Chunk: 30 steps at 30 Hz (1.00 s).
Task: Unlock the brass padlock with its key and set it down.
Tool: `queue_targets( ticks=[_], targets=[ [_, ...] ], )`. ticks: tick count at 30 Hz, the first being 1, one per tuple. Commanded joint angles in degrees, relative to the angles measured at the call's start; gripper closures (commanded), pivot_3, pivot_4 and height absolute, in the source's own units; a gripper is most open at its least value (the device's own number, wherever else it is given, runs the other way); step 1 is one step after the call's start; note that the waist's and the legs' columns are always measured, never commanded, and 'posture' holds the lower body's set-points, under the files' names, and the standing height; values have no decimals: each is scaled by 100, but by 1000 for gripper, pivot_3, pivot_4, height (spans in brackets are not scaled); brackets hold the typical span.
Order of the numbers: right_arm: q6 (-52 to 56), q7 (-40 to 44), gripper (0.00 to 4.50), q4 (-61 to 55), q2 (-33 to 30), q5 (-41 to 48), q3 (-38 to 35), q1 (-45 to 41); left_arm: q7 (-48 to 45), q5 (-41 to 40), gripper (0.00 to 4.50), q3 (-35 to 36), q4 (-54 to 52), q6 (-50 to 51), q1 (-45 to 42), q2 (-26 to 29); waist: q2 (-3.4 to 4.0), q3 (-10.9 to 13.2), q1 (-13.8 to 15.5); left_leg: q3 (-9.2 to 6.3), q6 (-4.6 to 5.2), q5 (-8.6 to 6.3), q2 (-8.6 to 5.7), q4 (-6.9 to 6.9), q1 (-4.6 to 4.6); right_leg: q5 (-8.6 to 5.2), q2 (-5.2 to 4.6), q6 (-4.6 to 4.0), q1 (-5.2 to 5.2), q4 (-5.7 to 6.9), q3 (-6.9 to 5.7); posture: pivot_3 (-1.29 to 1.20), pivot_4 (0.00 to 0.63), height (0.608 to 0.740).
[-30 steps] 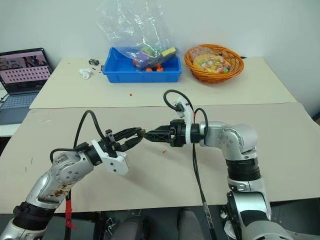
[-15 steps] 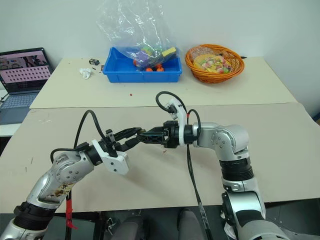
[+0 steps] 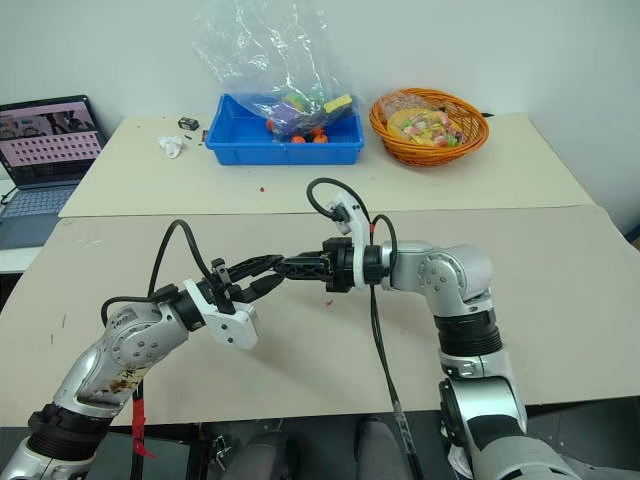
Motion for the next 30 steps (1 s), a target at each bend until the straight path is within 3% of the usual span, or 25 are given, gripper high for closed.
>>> queue_targets(
  ticks=[1, 13, 15, 22, 27, 30],
  targets=[
    [-140, 19, 4123, -93, 59, 58, -42, -140, 39, -71, 3705, 63, -199, -32, -64, -5, 0, 0, 0, 0, 0, 0, 0, 0, 0, 0, 0, 0, 0, 0, 0, 0, 150, 728],
    [-132, -53, 4273, -143, 150, 71, -44, -136, 27, -161, 3705, 74, -172, -38, -71, -15, 0, 0, -2, 0, 0, 0, 0, 0, 0, 0, 0, 0, 0, 0, 0, 0, 150, 728],
    [-143, -47, 4273, -145, 147, 63, -35, -133, 13, -281, 2688, 88, -174, -39, -75, -38, 0, 0, -3, 0, 0, 0, 0, 0, 0, 0, 0, 0, 0, 0, 0, 0, 150, 728],
    [-193, -29, 4378, -61, 116, -3, -57, -106, 37, -218, 148, 141, -201, 25, -83, -15, 0, 0, -2, 0, 0, 0, -1, 0, 0, 0, 0, 0, 0, 0, 0, 0, 150, 728],
    [-409, 53, 4378, 227, -11, -175, -33, -116, -54, -447, 0, 303, -319, 175, 7, 43, 0, 0, -3, 0, 0, 0, -1, 0, 0, 0, 0, 0, 0, 0, 0, 0, 150, 728],
    [-523, 146, 4378, 408, -129, -266, -39, -147, -270, -1137, 0, 531, -411, 472, 202, 38, 0, 0, -15, 0, 0, 0, 0, 0, 0, 0, 1, 0, -1, 0, 0, 0, 150, 728]
  ],
)
